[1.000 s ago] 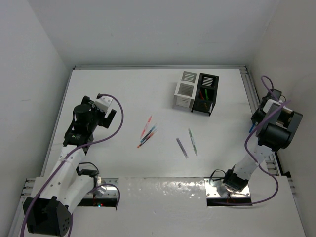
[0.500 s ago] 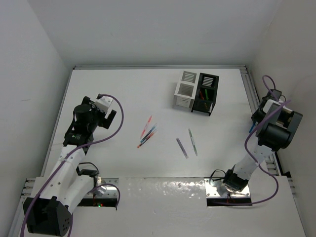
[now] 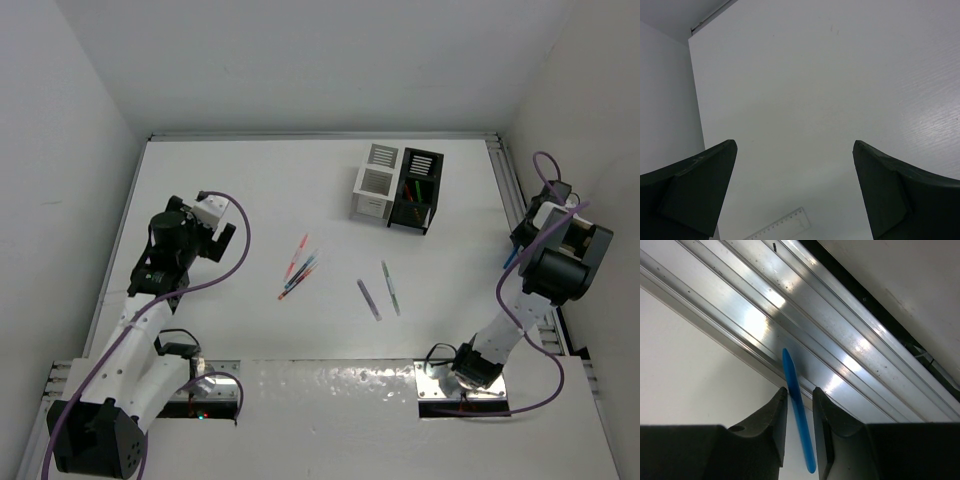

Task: Sort the stationery into containers
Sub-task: Pick up the pen from the corner of the board.

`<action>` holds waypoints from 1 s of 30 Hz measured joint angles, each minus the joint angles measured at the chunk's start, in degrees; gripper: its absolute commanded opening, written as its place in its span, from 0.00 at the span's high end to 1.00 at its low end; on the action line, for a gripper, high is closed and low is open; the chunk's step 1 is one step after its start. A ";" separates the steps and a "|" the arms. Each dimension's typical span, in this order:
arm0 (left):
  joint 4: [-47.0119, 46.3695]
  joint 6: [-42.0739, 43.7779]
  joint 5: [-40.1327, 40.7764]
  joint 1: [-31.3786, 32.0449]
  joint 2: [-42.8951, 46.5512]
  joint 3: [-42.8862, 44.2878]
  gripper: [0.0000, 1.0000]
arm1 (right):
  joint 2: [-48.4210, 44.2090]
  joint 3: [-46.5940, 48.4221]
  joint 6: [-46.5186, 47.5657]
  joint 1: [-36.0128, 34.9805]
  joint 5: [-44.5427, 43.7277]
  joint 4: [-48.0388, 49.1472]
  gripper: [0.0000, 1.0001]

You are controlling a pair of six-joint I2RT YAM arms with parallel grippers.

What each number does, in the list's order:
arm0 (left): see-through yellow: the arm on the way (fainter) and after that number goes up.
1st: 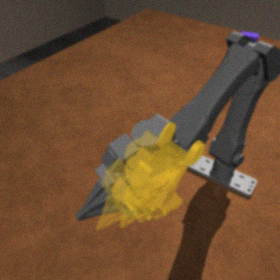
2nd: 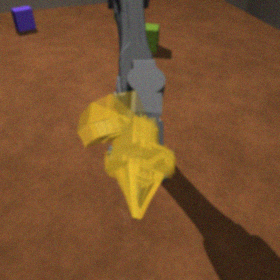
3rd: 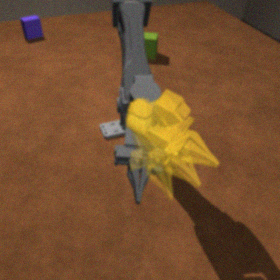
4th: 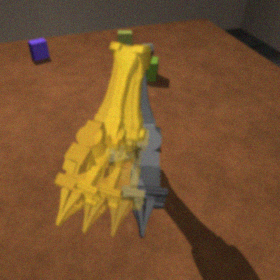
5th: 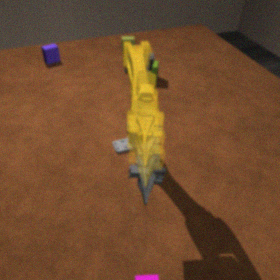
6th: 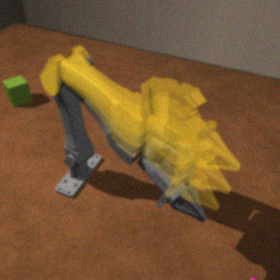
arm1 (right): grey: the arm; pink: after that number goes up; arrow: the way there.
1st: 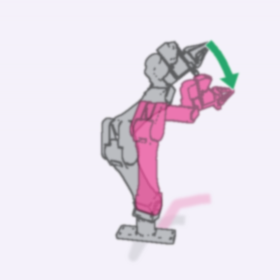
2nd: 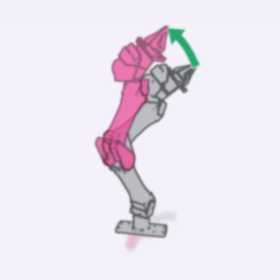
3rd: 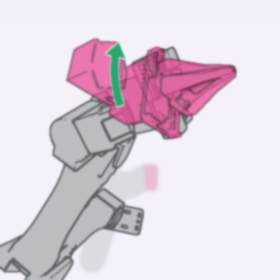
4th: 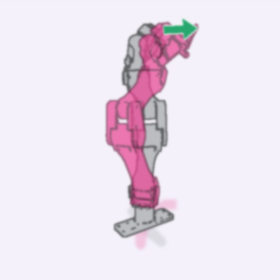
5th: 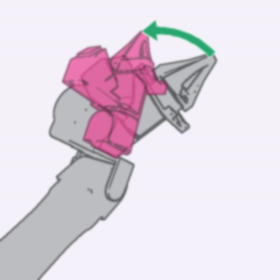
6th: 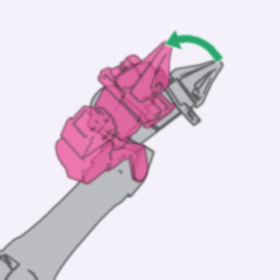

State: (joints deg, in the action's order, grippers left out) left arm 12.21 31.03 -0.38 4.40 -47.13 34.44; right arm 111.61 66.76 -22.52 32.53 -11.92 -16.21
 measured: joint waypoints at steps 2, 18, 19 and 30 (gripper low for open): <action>0.00 0.00 0.00 0.00 0.00 0.02 0.00 | 0.04 0.00 -0.09 0.00 0.02 0.13 0.74; 0.09 0.00 0.00 0.00 0.00 1.16 0.00 | 0.35 -0.55 -5.57 0.00 -0.09 2.78 0.74; 0.11 0.02 0.02 0.00 -0.02 1.16 0.00 | 0.35 -0.59 -5.68 0.00 -0.13 2.93 0.74; 0.11 0.00 0.00 0.00 -0.02 1.16 0.00 | 1.88 -1.55 -5.25 0.35 -2.71 4.11 0.74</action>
State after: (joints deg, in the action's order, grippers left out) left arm 12.32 31.03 -0.38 4.40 -47.16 35.59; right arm 113.49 65.21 -27.77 32.88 -14.63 -12.10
